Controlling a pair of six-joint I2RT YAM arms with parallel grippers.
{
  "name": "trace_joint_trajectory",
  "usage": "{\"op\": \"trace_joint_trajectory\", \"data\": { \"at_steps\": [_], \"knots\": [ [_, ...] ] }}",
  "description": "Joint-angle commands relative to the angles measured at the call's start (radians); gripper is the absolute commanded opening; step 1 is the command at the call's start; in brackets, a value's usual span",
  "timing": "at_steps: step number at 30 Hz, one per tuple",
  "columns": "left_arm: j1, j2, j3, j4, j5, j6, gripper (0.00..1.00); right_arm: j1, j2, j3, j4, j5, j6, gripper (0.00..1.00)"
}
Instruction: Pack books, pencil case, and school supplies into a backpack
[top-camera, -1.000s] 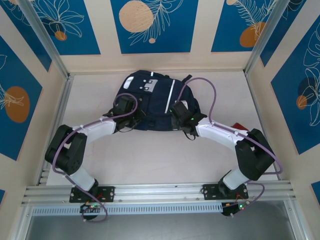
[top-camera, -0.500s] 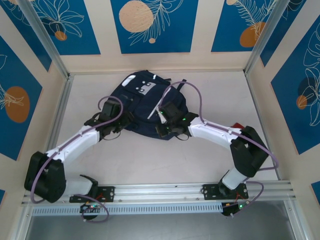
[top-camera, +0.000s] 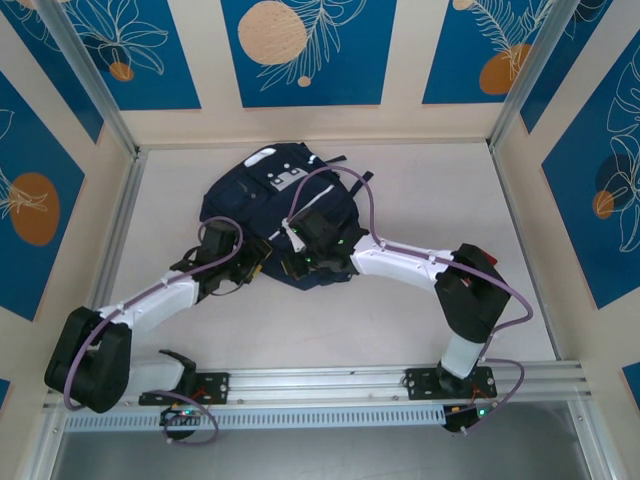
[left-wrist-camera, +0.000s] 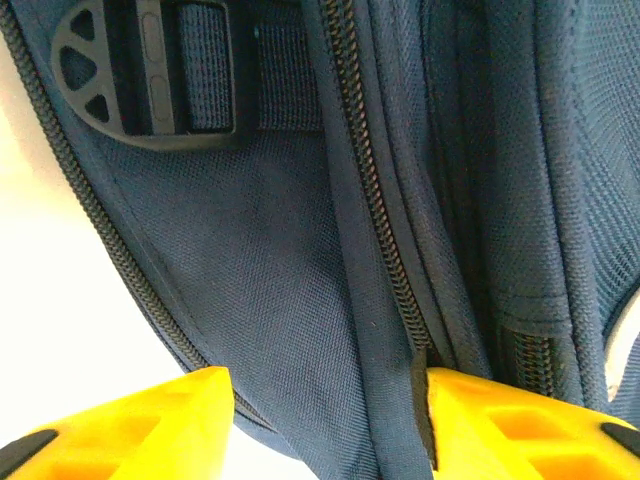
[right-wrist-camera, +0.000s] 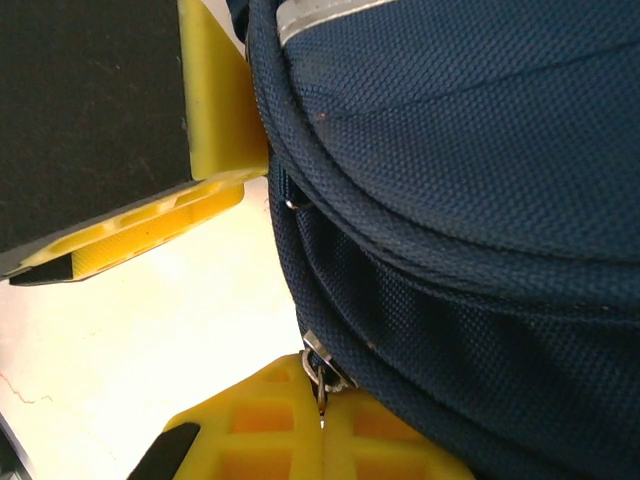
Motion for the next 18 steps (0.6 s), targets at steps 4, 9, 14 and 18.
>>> {"op": "trace_joint_trajectory", "data": {
  "at_steps": [4, 9, 14, 18],
  "knots": [
    [-0.001, -0.103, -0.010, -0.012, -0.096, -0.029, 0.49, 0.037, 0.002, 0.046, 0.031, -0.010, 0.015, 0.00],
    [-0.001, -0.129, -0.007, -0.028, -0.084, -0.013, 0.49, 0.038, 0.006, 0.051, 0.031, -0.018, 0.004, 0.00],
    [-0.001, -0.077, -0.002, 0.012, -0.053, -0.022, 0.45, 0.039, 0.011, 0.060, 0.025, -0.023, 0.001, 0.00],
    [-0.001, -0.023, 0.002, 0.061, -0.038, -0.038, 0.39, 0.039, 0.006, 0.060, 0.024, -0.031, 0.001, 0.00]
  ]
}}
